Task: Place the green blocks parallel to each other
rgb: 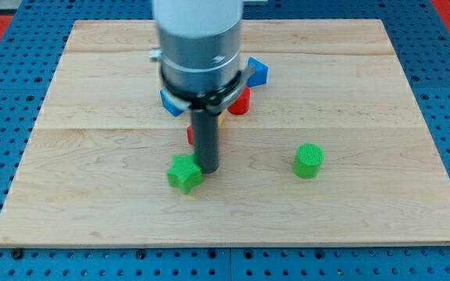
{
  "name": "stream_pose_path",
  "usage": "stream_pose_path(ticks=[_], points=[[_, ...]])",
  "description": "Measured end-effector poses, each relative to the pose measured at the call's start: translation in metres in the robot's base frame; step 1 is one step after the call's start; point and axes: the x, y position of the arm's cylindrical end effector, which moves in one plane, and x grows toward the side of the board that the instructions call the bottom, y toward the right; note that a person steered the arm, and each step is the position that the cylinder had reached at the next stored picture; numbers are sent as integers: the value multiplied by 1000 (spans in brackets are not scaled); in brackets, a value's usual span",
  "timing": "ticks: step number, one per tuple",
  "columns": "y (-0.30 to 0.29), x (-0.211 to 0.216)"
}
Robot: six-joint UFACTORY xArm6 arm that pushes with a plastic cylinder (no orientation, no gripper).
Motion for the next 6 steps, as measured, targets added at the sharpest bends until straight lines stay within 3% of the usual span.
stream_pose_path(ticks=[1, 2, 3, 5, 6], points=[[32, -5], [31, 22], [26, 3], [123, -35], [186, 4]])
